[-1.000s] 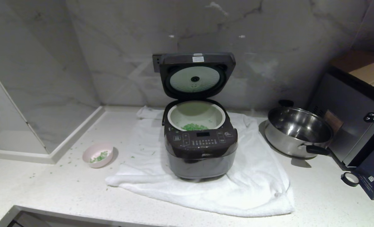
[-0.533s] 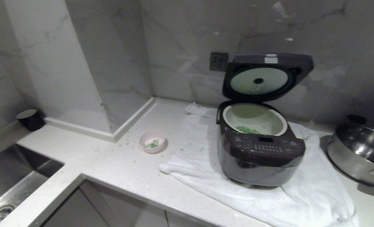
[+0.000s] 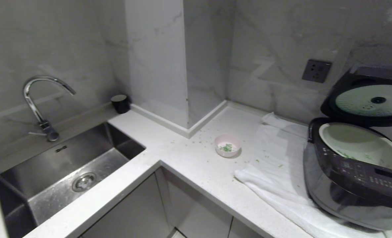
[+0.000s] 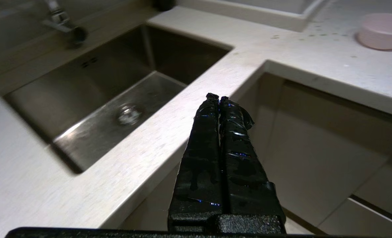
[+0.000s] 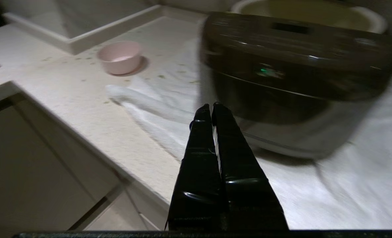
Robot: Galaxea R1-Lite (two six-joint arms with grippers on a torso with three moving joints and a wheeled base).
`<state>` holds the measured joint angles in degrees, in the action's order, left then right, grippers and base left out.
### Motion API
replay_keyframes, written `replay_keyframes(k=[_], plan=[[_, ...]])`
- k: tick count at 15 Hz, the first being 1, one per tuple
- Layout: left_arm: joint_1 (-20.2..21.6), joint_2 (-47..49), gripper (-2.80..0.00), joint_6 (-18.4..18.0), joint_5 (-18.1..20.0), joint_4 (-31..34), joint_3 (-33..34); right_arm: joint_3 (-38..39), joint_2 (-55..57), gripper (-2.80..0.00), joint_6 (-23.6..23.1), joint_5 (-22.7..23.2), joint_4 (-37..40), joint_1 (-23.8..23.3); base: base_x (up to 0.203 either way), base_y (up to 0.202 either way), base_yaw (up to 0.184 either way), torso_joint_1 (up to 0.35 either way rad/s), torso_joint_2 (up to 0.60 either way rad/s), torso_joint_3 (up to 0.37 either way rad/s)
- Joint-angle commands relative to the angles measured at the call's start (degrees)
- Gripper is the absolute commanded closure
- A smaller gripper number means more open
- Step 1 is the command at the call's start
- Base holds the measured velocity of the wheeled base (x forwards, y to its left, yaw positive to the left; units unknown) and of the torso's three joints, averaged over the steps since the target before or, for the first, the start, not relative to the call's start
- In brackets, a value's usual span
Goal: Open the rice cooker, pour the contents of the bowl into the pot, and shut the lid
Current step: Turn on the tap
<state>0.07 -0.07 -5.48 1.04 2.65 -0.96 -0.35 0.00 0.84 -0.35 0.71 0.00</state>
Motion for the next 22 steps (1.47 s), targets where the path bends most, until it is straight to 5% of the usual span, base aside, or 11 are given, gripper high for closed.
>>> replay_keyframes(k=[1,7,17,22], plan=[[0.01,-0.01,0.0,-0.06,0.02,-0.01,0.0,0.0,0.0,0.0,-0.03,0.0,0.0,0.0,-0.007,-0.006,0.183,0.002,0.0,0.004],[0.01,-0.01,0.0,-0.01,0.02,-0.01,0.0,0.0,0.0,0.0,0.04,0.0,0.0,0.03,0.0,-0.005,0.154,0.002,0.0,0.001],[0.01,-0.01,0.0,0.19,-0.07,-0.01,0.0,0.0,0.0,0.0,0.04,0.0,0.0,0.0,0.0,0.0,0.0,0.0,0.0,0.0],[0.01,-0.01,0.0,0.21,-0.16,-0.01,0.0,0.0,0.0,0.0,0.04,0.0,0.0,0.0,0.181,0.0,0.002,0.004,0.0,0.003]])
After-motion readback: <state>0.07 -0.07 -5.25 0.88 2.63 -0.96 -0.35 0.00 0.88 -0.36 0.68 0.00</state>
